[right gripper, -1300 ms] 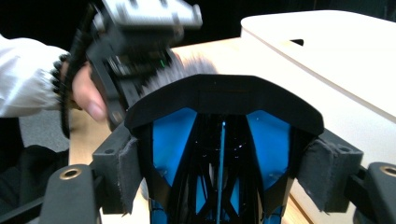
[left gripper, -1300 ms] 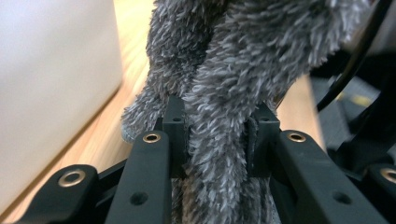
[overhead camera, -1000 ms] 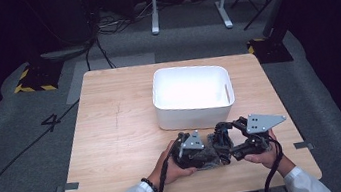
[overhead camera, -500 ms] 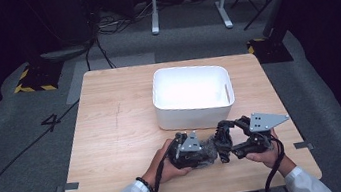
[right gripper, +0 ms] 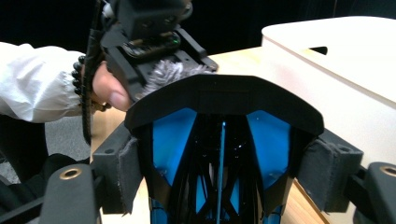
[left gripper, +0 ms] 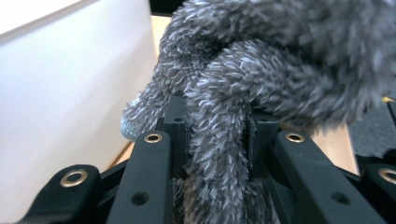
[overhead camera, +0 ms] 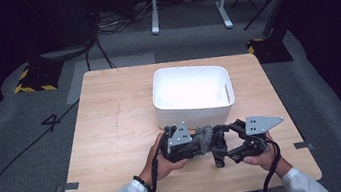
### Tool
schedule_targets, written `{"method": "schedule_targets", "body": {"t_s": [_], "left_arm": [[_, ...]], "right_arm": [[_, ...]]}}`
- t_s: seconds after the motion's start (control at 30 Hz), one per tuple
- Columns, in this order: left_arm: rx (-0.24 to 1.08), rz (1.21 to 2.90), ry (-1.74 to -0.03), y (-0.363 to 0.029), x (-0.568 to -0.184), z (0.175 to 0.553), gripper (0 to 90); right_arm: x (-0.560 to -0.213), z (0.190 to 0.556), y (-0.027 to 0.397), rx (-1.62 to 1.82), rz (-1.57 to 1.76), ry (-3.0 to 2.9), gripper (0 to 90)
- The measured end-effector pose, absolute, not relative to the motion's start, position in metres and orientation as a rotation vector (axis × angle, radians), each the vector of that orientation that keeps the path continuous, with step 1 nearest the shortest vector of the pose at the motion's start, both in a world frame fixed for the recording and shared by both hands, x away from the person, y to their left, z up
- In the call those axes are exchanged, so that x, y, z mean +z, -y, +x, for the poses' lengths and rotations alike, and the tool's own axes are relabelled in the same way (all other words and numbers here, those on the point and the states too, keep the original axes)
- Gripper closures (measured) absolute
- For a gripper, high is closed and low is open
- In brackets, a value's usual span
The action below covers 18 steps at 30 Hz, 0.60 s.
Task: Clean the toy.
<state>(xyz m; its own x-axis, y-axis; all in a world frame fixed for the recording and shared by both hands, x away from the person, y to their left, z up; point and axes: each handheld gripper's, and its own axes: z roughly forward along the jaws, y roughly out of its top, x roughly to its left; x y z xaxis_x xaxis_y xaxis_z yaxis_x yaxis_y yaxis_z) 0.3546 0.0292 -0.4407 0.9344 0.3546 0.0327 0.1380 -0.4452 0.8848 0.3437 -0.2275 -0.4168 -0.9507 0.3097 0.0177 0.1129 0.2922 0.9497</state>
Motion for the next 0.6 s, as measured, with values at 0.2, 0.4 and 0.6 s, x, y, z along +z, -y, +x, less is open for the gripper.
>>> {"method": "schedule_targets", "body": {"t_s": [0.2, 0.4, 0.6], "left_arm": [[0.258, 2.047, -0.370, -0.021, -0.447, 0.359, 68.9], [0.212, 2.101, -0.394, -0.009, -0.461, 0.367, 68.8], [0.143, 2.175, -0.358, 0.002, -0.473, 0.362, 68.5]], "right_arm": [[-0.417, 0.347, 0.223, 1.778, 0.380, -2.372, 25.4], [-0.413, 0.343, 0.219, 1.789, 0.343, -2.363, 25.4], [-0.411, 0.342, 0.224, 1.775, 0.352, -2.346, 25.4]]}}
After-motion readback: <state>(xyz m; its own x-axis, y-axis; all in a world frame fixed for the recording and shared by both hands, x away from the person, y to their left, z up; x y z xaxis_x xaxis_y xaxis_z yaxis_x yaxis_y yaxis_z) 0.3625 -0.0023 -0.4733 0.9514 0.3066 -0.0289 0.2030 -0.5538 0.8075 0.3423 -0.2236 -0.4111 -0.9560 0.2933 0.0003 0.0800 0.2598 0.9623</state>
